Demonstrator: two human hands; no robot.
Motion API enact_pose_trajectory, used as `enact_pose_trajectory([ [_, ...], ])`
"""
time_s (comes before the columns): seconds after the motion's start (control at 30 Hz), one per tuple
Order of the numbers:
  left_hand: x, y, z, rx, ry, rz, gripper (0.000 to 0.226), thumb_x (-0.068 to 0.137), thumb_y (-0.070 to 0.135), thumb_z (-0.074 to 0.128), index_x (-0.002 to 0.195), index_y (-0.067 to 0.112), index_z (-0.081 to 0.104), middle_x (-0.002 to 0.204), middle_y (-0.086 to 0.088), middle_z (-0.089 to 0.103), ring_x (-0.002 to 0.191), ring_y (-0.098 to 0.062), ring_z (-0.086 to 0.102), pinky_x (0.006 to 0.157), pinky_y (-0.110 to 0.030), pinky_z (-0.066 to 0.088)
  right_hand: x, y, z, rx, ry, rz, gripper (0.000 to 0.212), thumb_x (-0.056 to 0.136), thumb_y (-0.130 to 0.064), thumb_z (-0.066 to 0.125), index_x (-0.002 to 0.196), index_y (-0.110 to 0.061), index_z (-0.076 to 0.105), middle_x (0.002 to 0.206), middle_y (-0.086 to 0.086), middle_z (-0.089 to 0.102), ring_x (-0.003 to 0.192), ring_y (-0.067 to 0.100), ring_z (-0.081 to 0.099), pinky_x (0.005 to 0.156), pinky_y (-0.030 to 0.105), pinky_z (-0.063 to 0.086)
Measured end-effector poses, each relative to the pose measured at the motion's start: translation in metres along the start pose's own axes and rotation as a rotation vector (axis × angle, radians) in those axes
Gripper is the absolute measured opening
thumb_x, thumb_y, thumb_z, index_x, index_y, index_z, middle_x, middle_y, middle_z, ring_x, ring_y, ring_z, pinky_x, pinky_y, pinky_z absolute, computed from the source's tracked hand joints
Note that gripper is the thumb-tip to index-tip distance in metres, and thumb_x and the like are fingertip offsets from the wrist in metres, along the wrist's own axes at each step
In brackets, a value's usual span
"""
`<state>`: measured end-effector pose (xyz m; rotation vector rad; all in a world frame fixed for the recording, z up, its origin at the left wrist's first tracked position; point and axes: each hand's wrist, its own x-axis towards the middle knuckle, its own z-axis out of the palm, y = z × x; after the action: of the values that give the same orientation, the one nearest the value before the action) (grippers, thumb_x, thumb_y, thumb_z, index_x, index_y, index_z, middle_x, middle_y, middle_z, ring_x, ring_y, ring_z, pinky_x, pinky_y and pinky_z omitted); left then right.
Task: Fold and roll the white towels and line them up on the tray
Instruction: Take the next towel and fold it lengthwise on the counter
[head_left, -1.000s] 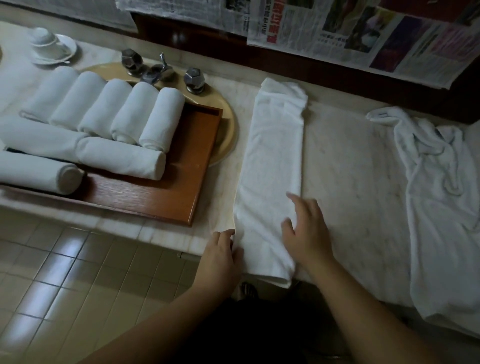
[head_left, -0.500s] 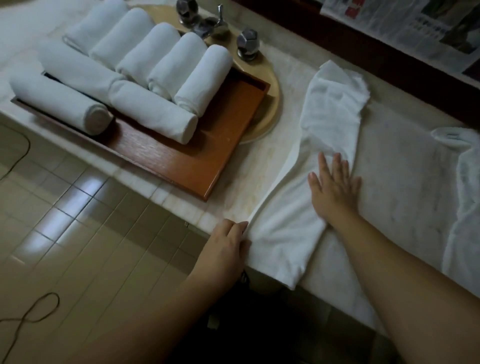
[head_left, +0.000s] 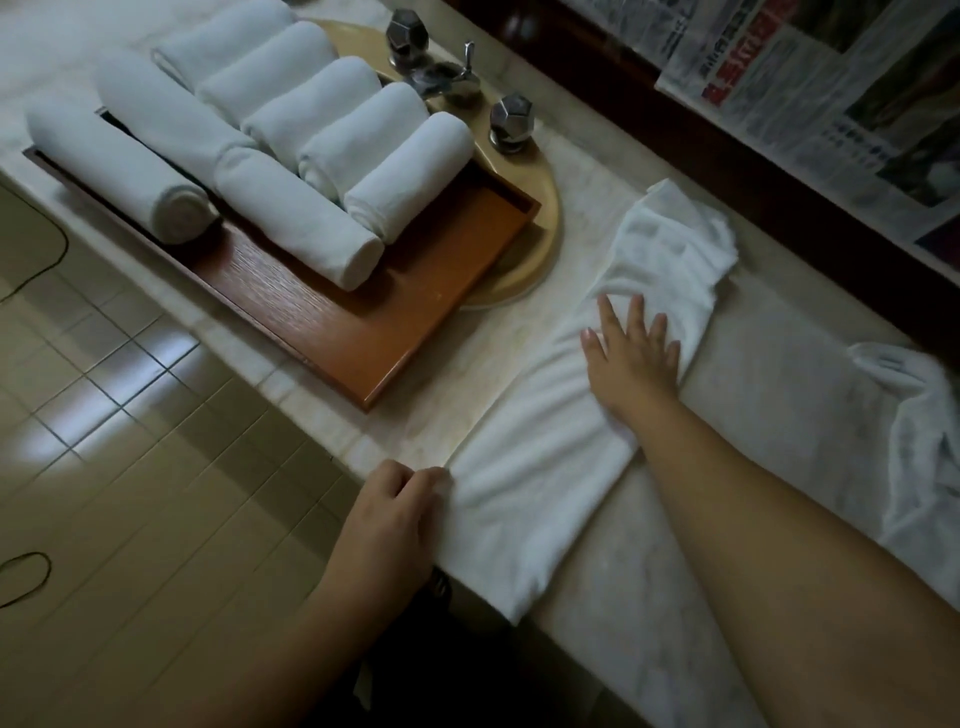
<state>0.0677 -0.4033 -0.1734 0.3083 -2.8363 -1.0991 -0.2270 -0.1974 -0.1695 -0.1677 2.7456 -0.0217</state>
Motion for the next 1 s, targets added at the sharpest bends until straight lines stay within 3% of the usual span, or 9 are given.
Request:
enact_pose_trajectory([
  [0.13, -0.001, -0.004, 0.002, 0.051, 0.028, 0.05, 0.038, 0.103, 0.031, 0.05, 0.13, 0.011, 0.068, 0.101, 0.001, 0.05, 0.083, -0.017, 0.052, 0.068, -0.034, 0.052, 0.004, 0.011, 0.001, 0.0, 0.031, -0.005, 0.063, 0.101, -0.07, 0.007, 0.159, -0.052, -0.01, 0.172, -0.004, -0.017, 0.158, 0.037, -0.013, 0.125, 0.059, -0.005],
  [0.33, -0.005, -0.004, 0.007, 0.168, 0.073, 0.058, 0.03, 0.098, 0.014, 0.07, 0.126, 0.004, 0.07, 0.099, -0.005, 0.051, 0.084, -0.021, 0.048, 0.069, -0.035, 0.05, 0.01, 0.021, 0.0, -0.009, 0.062, 0.069, 0.066, 0.099, -0.072, 0.004, 0.159, -0.05, -0.012, 0.172, -0.003, -0.018, 0.157, 0.041, -0.013, 0.125, 0.059, -0.005],
  [0.47, -0.007, 0.019, 0.006, 0.365, -0.013, -0.071, 0.06, 0.077, 0.027, 0.088, 0.131, 0.009, 0.069, 0.121, -0.013, 0.054, 0.108, -0.032, 0.042, 0.087, -0.049, 0.057, 0.009, 0.019, 0.003, -0.002, 0.074, 0.068, 0.066, 0.099, -0.073, 0.004, 0.158, -0.05, -0.013, 0.172, -0.002, -0.017, 0.157, 0.041, -0.013, 0.125, 0.06, -0.006],
  [0.53, -0.01, 0.041, 0.014, 0.405, -0.061, -0.136, 0.071, 0.093, 0.049, 0.067, 0.148, 0.007, 0.053, 0.147, -0.017, 0.042, 0.133, -0.037, 0.037, 0.11, -0.053, 0.045, 0.009, 0.019, 0.004, 0.007, 0.078, 0.068, 0.065, 0.099, -0.073, 0.004, 0.158, -0.051, -0.013, 0.172, -0.002, -0.017, 0.157, 0.042, -0.013, 0.125, 0.061, -0.006],
  [0.6, -0.014, 0.057, 0.029, 0.371, -0.097, -0.205, 0.086, 0.104, 0.064, 0.031, 0.162, 0.001, 0.023, 0.168, -0.019, 0.018, 0.154, -0.036, 0.022, 0.127, -0.047, 0.013, 0.008, 0.02, 0.003, 0.012, 0.087, 0.065, 0.066, 0.099, -0.073, 0.003, 0.158, -0.051, -0.012, 0.172, -0.002, -0.017, 0.157, 0.042, -0.012, 0.125, 0.061, -0.006],
  [0.7, -0.019, 0.066, 0.049, 0.356, -0.174, -0.161, 0.102, 0.101, 0.076, 0.024, 0.163, -0.004, 0.013, 0.171, -0.024, 0.01, 0.158, -0.039, 0.015, 0.126, -0.047, 0.006, 0.008, 0.019, 0.004, 0.014, 0.096, 0.058, 0.066, 0.099, -0.073, 0.004, 0.159, -0.05, -0.011, 0.173, -0.001, -0.016, 0.157, 0.042, -0.011, 0.125, 0.061, -0.006],
  [0.83, -0.022, 0.065, 0.052, 0.391, -0.381, -0.081, 0.118, 0.089, 0.092, 0.005, 0.153, 0.001, -0.034, 0.158, -0.019, -0.047, 0.151, -0.033, -0.037, 0.128, -0.05, -0.013, 0.008, 0.02, 0.006, 0.018, 0.11, 0.053, 0.065, 0.099, -0.072, 0.004, 0.159, -0.05, -0.009, 0.173, -0.001, -0.016, 0.157, 0.042, -0.012, 0.125, 0.061, -0.006],
  [0.9, -0.024, 0.064, 0.052, 0.371, -0.358, -0.054, 0.12, 0.087, 0.094, 0.005, 0.153, 0.0, -0.033, 0.159, -0.02, -0.045, 0.151, -0.033, -0.037, 0.128, -0.053, -0.008, 0.009, 0.021, 0.006, 0.015, 0.109, 0.053, 0.066, 0.099, -0.072, 0.004, 0.159, -0.05, -0.01, 0.173, -0.001, -0.016, 0.157, 0.042, -0.013, 0.125, 0.061, -0.006],
  [1.0, -0.018, 0.066, 0.058, 0.363, -0.26, -0.038, 0.121, 0.092, 0.09, 0.021, 0.161, -0.006, -0.003, 0.169, -0.027, -0.014, 0.159, -0.04, -0.008, 0.128, -0.055, 0.009, 0.009, 0.021, 0.005, 0.016, 0.094, 0.057, 0.066, 0.1, -0.072, 0.005, 0.16, -0.049, -0.009, 0.173, 0.0, -0.016, 0.157, 0.042, -0.013, 0.124, 0.061, -0.006],
])
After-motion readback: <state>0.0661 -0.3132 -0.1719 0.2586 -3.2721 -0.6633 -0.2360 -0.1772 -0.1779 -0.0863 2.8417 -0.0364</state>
